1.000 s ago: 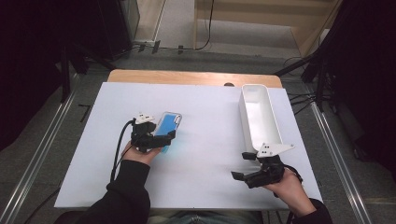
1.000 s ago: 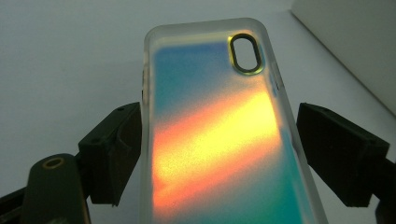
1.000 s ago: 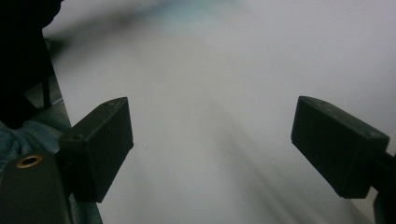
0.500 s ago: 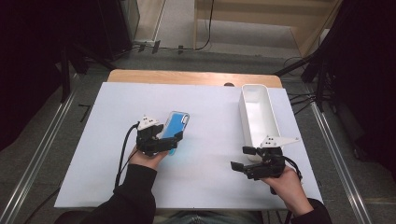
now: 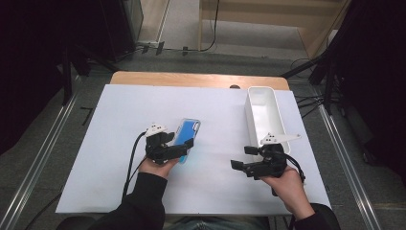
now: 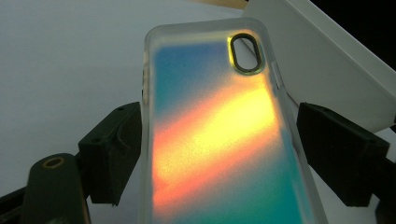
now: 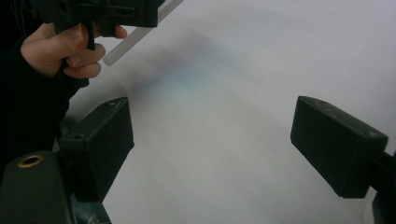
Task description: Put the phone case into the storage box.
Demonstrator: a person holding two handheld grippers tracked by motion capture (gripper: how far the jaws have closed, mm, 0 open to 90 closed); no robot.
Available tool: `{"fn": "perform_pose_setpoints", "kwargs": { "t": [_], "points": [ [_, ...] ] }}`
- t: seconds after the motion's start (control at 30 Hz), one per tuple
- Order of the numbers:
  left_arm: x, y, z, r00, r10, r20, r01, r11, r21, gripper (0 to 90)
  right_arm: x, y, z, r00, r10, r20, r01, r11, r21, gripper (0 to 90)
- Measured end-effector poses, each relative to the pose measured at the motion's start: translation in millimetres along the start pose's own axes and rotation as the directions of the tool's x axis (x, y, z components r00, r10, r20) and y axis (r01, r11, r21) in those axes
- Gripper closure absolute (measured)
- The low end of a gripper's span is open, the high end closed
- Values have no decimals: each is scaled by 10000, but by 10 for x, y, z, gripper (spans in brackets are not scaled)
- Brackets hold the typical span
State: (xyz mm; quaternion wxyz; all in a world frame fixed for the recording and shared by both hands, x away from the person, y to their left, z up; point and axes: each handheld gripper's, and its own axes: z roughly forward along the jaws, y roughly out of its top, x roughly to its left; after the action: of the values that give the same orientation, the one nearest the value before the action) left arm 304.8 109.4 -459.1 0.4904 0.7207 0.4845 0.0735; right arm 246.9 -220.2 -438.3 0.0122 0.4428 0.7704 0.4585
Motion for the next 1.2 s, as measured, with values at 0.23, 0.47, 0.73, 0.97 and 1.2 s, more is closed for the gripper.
{"fn": "perform_pose_setpoints", "kwargs": {
  "t": [0.23,0.47,0.73,0.97,1.2],
  "points": [
    [-33,-45,39,9987,-477,179,483,9982,-342,164,44,126,100,9999,76,95,-74,9999,-133,119],
    [-38,-49,74,9944,-971,427,986,9946,-326,164,55,235,181,9996,294,3,-294,9994,-181,119],
    [-41,-22,98,9907,-1290,438,1314,9896,-582,164,16,348,231,9971,756,-87,-757,9970,-130,130],
    [-49,-10,103,9916,-1273,211,1287,9877,-885,164,-7,442,257,9951,979,-101,-981,9949,-230,130],
    [-76,-20,138,9926,-1211,40,1207,9854,-1197,164,-22,600,331,9920,1262,-88,-1263,9917,-242,131]
  ]
}}
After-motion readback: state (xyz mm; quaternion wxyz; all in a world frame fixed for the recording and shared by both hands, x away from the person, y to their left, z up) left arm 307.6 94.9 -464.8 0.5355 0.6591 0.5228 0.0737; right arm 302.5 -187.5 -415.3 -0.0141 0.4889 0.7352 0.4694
